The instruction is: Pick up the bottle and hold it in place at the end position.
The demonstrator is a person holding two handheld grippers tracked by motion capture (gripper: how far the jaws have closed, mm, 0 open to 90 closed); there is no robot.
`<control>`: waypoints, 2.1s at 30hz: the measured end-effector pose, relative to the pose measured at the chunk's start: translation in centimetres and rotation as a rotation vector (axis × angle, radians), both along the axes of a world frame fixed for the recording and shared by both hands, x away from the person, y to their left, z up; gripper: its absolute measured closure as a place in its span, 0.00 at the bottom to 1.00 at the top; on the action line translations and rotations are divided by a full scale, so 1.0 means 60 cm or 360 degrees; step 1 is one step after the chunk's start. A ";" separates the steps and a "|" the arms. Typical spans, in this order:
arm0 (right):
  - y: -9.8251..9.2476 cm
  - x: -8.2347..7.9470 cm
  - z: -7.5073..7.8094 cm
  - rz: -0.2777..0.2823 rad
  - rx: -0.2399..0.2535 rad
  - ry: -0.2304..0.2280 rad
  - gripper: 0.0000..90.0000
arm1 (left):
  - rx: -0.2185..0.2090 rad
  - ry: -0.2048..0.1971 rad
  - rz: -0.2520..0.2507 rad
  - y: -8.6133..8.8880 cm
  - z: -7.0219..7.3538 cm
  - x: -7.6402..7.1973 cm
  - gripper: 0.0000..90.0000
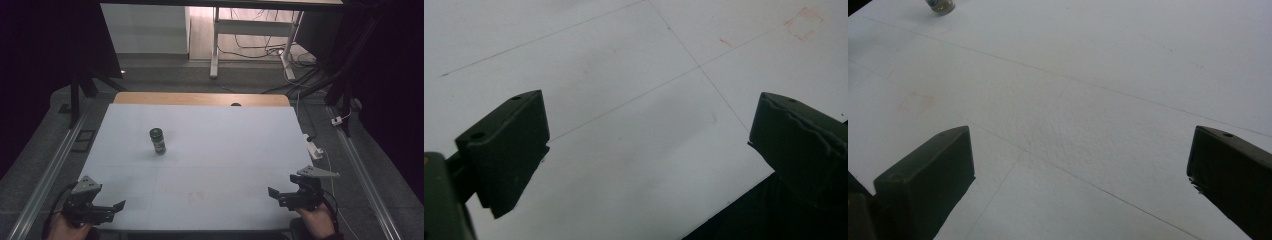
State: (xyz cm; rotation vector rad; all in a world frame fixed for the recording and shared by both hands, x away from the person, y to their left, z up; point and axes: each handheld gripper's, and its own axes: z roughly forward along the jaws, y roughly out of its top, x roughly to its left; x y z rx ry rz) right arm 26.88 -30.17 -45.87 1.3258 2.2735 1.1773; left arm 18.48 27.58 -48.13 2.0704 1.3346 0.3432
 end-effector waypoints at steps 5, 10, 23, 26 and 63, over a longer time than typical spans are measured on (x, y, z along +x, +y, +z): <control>0.001 0.001 -0.001 0.0018 -0.0003 0.0018 0.00 | -0.0036 -0.0005 0.0012 0.005 0.001 -0.001 0.02; 0.005 0.001 -0.001 0.0049 -0.0031 0.0025 0.00 | -0.0045 0.0001 0.0004 0.003 0.001 0.000 0.02; 0.006 0.001 -0.001 0.0054 -0.0035 0.0025 0.00 | -0.0079 0.0034 -0.0041 0.003 0.000 0.005 0.01; 0.006 0.001 -0.001 0.0057 -0.0036 0.0024 0.00 | -0.0093 0.0040 -0.0042 0.004 0.000 0.005 0.01; 0.009 0.002 -0.002 0.0102 -0.0050 0.0031 0.00 | -0.0166 -0.0114 -0.0179 -0.003 0.001 0.037 0.00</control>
